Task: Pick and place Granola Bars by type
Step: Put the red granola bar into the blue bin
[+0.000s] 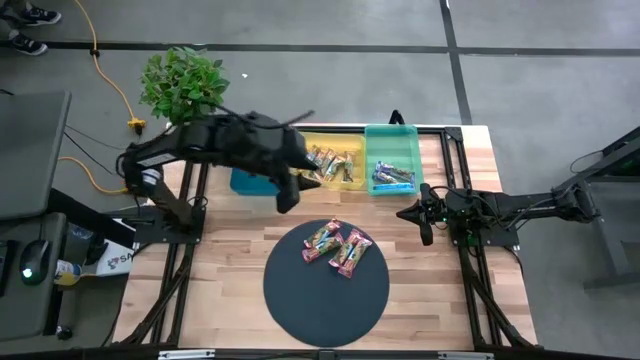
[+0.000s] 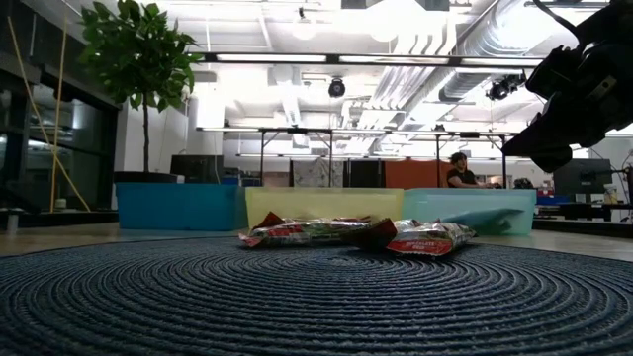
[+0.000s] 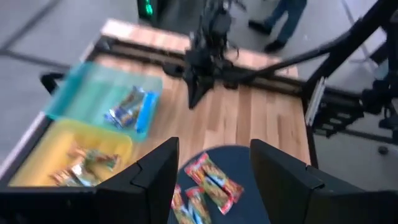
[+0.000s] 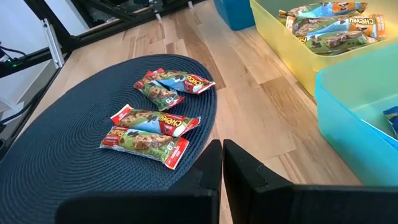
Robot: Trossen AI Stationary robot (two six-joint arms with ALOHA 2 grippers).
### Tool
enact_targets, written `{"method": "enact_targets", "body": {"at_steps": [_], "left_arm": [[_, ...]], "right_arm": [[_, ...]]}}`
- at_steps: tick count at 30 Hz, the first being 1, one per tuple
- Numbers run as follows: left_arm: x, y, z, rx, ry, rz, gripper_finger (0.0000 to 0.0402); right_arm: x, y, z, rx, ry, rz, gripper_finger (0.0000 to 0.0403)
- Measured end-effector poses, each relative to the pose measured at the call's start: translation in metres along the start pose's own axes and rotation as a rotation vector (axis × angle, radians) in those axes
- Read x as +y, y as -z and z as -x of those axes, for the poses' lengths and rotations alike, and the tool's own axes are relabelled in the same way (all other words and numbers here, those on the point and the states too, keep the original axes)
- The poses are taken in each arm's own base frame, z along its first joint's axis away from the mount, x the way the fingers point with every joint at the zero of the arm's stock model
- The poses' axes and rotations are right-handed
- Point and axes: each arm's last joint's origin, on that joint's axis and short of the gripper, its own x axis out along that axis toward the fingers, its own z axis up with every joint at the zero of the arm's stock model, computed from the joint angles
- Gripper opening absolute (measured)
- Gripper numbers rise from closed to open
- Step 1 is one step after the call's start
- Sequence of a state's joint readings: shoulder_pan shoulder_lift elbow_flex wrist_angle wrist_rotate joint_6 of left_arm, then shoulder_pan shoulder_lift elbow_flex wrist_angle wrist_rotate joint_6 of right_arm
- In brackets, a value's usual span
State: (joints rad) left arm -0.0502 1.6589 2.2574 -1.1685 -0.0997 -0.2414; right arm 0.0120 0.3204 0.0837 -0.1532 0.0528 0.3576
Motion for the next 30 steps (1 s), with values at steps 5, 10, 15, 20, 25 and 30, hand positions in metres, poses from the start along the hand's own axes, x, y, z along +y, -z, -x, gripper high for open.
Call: {"method": "enact_targets", "body": {"at_steps": [5, 10, 15, 20, 25, 30], "left_arm": [[-0.006, 0.006, 0.025, -0.052, -0.02, -0.039, 0.0195], [-0.001, 0.025, 0.03, -0.111, 0.015, -0.026, 0.0195], [0.009, 0.069, 0.019, -0.213, 0.101, 0.03, 0.0195], [0.022, 0.123, 0.01, -0.287, 0.133, 0.117, 0.0195], [0.033, 0.173, -0.01, -0.271, 0.127, 0.274, 0.0195], [0.038, 0.201, -0.041, -0.261, 0.099, 0.417, 0.0195]], "right_arm": [[0.0, 0.0, 0.0, 0.0, 0.0, 0.0, 0.0], [0.0, 0.0, 0.0, 0.0, 0.0, 0.0, 0.0], [0.0, 0.0, 0.0, 0.001, 0.0, 0.0, 0.0], [0.0, 0.0, 0.0, 0.0, 0.001, 0.0, 0.0], [0.0, 0.0, 0.0, 0.0, 0.0, 0.0, 0.0], [0.0, 0.0, 0.0, 0.0, 0.0, 0.0, 0.0]]}}
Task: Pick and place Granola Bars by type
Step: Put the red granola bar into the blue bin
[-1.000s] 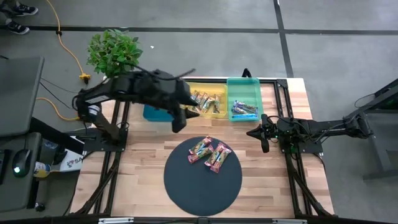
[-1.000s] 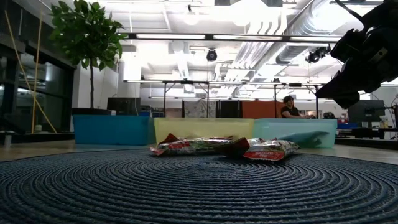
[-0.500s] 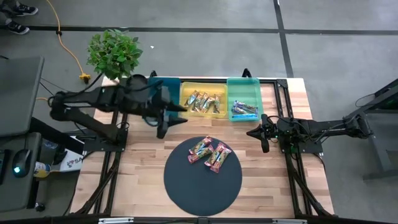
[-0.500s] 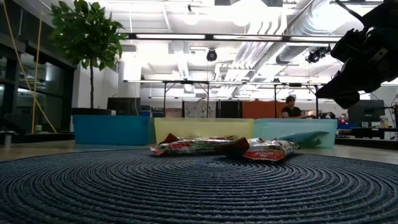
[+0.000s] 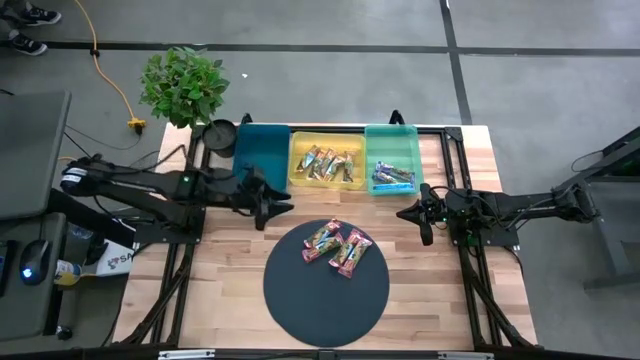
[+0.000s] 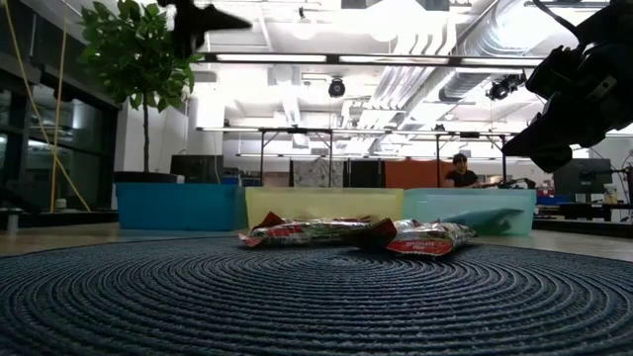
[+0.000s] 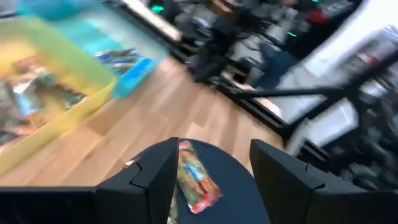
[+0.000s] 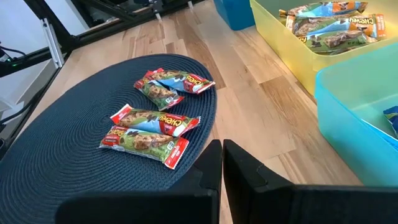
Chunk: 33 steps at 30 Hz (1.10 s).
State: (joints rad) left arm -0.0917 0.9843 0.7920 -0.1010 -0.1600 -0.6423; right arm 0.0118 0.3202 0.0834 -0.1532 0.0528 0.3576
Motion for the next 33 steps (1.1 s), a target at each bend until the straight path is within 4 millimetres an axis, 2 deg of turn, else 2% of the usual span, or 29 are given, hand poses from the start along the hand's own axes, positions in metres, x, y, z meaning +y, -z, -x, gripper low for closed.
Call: {"method": "enact_targets", "body": {"at_steps": [6, 12, 17, 20, 23, 28, 33], "left_arm": [[0.008, 0.012, -0.027, 0.02, -0.166, 0.123, 0.0195], [0.007, 0.018, -0.058, 0.068, -0.241, 0.255, 0.0195], [0.006, 0.025, -0.08, 0.253, -0.437, 0.251, 0.0194], [0.001, 0.02, -0.092, 0.369, -0.545, 0.221, 0.0187], [-0.01, 0.011, -0.104, 0.44, -0.559, 0.177, 0.0179], [-0.022, 0.002, -0.13, 0.518, -0.478, 0.195, 0.0172], [-0.014, 0.015, -0.153, 0.651, -0.483, 0.228, 0.0174]], "right_arm": [[0.0, 0.0, 0.0, 0.0, 0.0, 0.0, 0.0], [0.0, 0.0, 0.0, 0.0, 0.0, 0.0, 0.0], [0.0, 0.0, 0.0, 0.003, 0.001, 0.0, 0.0], [0.0, 0.0, 0.0, 0.0, 0.0, 0.0, 0.0], [0.0, 0.0, 0.0, 0.0, 0.0, 0.0, 0.0], [0.0, 0.0, 0.0, 0.0, 0.0, 0.0, 0.0], [0.0, 0.0, 0.0, 0.0, 0.0, 0.0, 0.0]]}}
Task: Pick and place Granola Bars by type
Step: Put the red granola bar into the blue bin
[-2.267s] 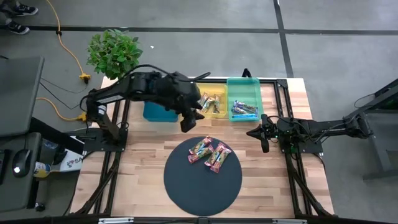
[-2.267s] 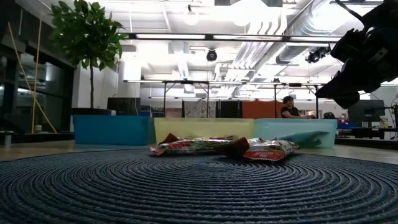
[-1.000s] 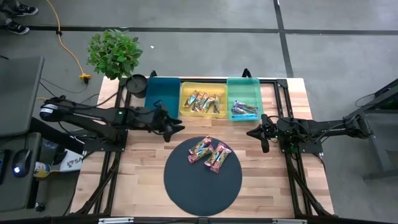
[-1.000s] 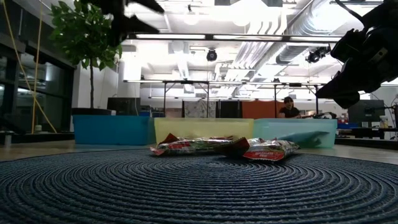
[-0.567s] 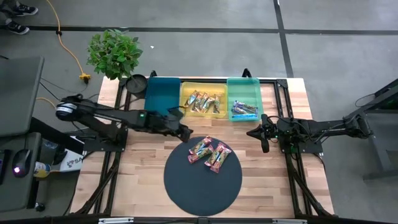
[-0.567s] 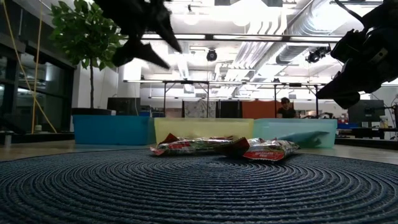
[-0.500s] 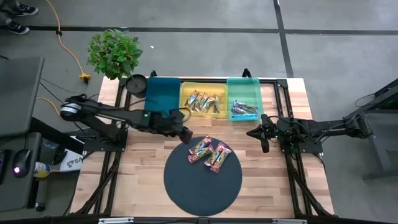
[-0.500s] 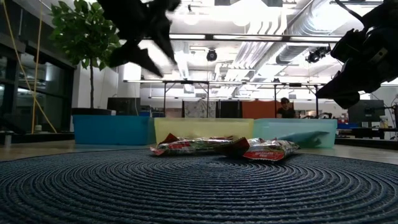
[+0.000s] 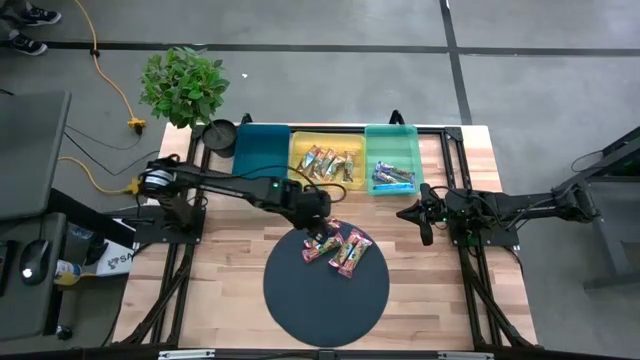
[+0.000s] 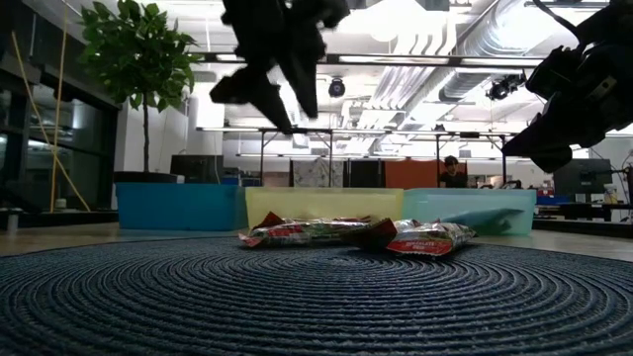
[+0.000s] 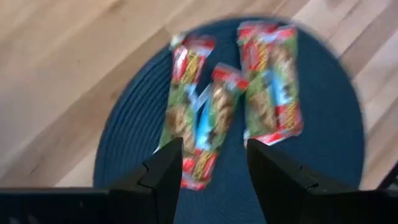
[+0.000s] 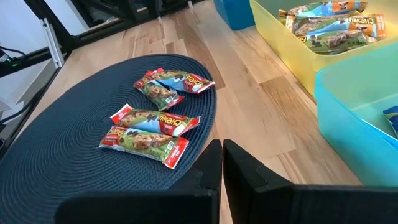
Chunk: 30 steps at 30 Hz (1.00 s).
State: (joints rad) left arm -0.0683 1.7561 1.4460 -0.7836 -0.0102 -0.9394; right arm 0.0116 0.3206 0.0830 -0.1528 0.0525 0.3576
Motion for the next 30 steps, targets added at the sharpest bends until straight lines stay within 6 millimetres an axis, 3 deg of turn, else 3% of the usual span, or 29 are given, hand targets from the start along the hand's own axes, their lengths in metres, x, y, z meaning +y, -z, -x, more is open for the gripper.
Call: {"method": "enact_targets", "body": {"at_steps": [6, 11, 20, 30], "left_arm": [[0.005, -0.002, -0.031, 0.073, -0.05, 0.0, 0.0195], [0.004, -0.006, -0.043, 0.077, -0.025, -0.013, 0.0229], [0.004, -0.014, -0.05, 0.062, 0.032, -0.167, 0.0249], [0.025, -0.028, -0.053, 0.099, -0.03, -0.252, 0.0248]], "right_arm": [[0.0, 0.0, 0.0, 0.002, 0.001, 0.0, 0.0], [0.0, 0.0, 0.0, 0.003, 0.001, 0.0, 0.0], [0.0, 0.0, 0.0, 0.0, 0.0, 0.0, 0.0], [0.0, 0.0, 0.0, 0.0, 0.0, 0.0, 0.0]]}}
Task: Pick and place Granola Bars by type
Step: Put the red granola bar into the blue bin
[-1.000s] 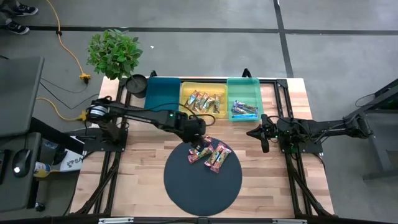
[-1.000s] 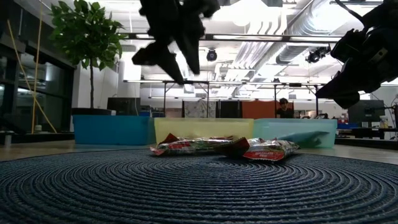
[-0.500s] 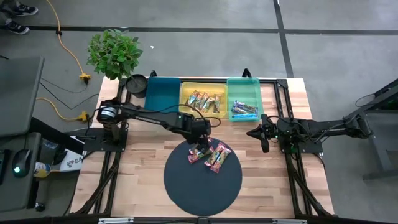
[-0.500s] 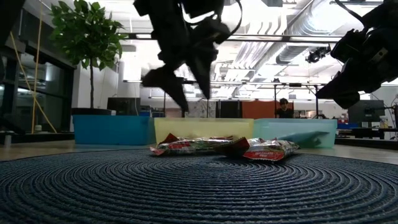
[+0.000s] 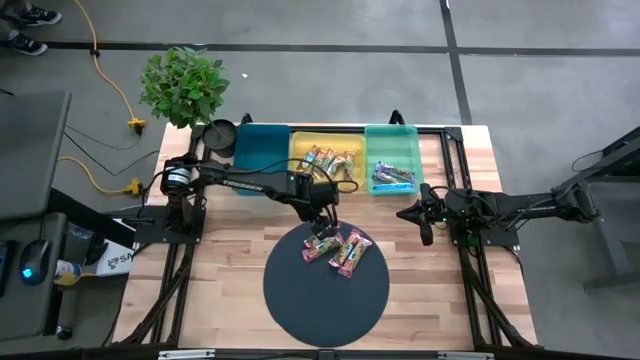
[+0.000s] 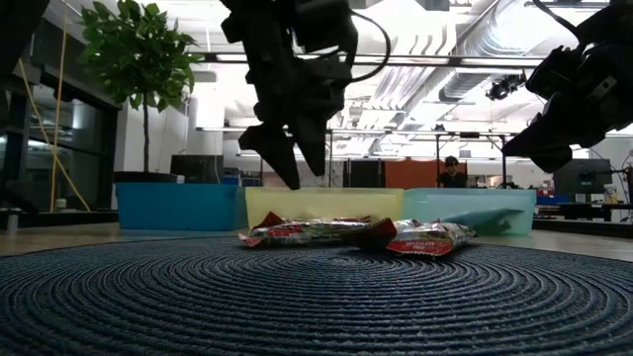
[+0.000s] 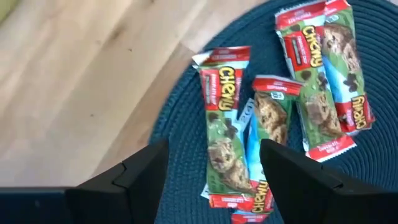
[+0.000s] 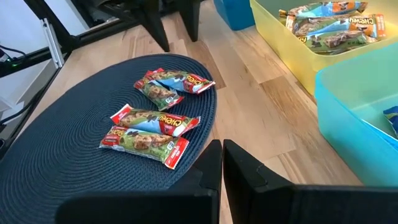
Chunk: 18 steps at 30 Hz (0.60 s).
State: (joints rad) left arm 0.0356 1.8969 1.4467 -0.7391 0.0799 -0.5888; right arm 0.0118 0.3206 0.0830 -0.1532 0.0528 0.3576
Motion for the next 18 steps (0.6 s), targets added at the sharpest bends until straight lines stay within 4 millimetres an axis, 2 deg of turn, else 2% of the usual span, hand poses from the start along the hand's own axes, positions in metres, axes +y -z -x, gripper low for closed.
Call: {"method": "enact_targets", "body": {"at_steps": [9, 18], "left_arm": [[0.004, -0.005, 0.0, -0.012, 0.013, -0.024, 0.0248], [0.009, -0.002, -0.028, 0.062, -0.027, -0.036, 0.0248]], "right_arm": [[0.0, 0.0, 0.0, 0.0, 0.0, 0.0, 0.0], [0.0, 0.0, 0.0, -0.001, 0.0, 0.0, 0.0]]}}
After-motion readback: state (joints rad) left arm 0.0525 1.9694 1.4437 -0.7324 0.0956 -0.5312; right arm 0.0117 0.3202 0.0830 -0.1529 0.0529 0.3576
